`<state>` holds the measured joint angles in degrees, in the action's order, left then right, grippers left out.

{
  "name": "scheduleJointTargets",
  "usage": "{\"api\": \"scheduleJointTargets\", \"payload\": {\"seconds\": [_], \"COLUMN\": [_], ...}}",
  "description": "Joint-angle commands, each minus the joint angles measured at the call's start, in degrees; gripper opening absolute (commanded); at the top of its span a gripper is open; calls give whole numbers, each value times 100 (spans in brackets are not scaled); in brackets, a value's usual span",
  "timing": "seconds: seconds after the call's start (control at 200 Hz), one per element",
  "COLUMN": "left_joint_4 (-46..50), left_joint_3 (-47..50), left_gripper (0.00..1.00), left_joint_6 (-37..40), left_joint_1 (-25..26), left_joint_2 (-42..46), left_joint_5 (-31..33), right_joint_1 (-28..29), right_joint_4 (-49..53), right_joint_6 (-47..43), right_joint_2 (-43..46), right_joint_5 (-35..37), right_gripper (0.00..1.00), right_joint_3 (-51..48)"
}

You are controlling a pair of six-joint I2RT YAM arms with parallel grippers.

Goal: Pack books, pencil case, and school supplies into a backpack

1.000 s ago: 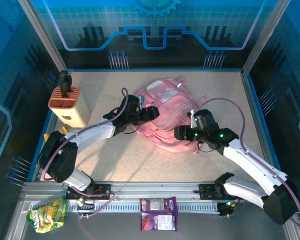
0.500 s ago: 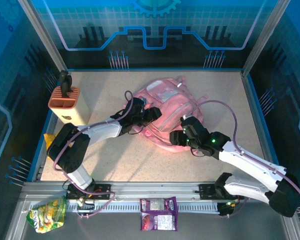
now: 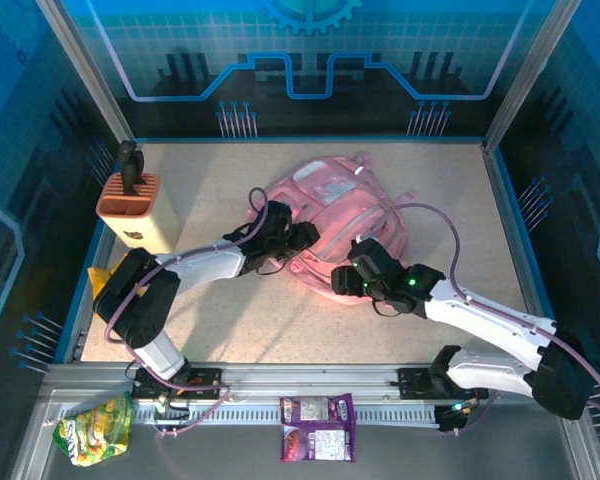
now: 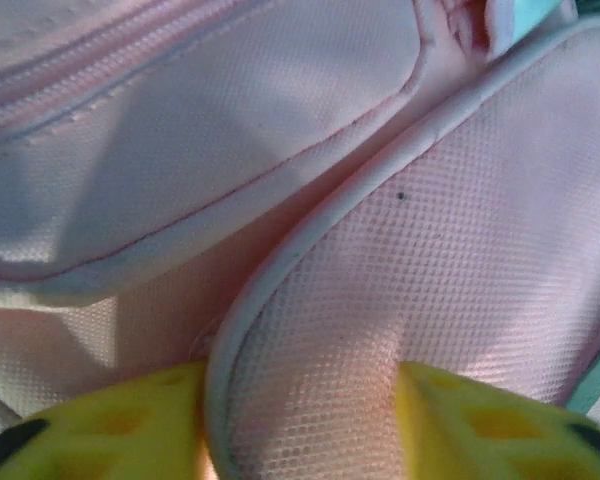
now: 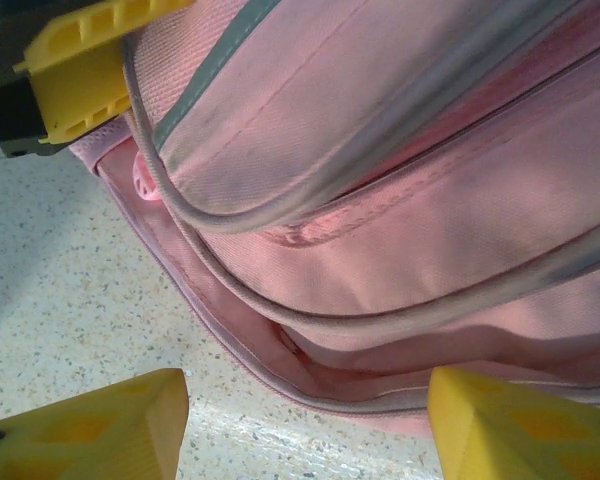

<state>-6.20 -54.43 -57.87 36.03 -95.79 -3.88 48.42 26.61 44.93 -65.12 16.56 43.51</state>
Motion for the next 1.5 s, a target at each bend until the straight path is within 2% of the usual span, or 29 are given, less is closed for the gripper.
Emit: {"api": "scheduleJointTargets", "payload": {"seconds": [0.0,0.1,0.275,0.485,0.735,0.855,0.956,1.086,1.496], "left_joint_4": [-242,-530,-677,-675,-576,-567,-580,-536,-476], "left_joint_3": [-358,-330,-482,-595,-647,-655,-665,-691,-680], "left_gripper": [35,25,17,10,8,8,8,9,9], "left_joint_6": [-50,-231,-456,-518,-473,-464,-454,-435,-387], "left_joint_1": [258,489,915,1011,1041,1039,1046,1055,1068], "left_joint_2": [-63,-44,-102,-229,-253,-265,-255,-256,-195], "left_joint_5": [-333,-325,-153,-68,-21,1,-22,-10,71], "right_joint_1": [127,166,217,213,149,158,150,133,41], "right_joint_4": [138,169,283,32,-126,-396,-345,-602,-138], "right_joint_6": [352,557,1005,1564,2265,2426,2569,2458,2389], "right_joint_2": [-38,-9,15,89,17,-31,-155,-264,-936], "right_joint_5": [444,604,1039,1494,1465,1299,1426,1484,2108], "right_gripper": [64,62,58,49,44,47,48,47,42], "right_joint_3": [186,193,190,-107,-319,-443,-401,-331,118]}}
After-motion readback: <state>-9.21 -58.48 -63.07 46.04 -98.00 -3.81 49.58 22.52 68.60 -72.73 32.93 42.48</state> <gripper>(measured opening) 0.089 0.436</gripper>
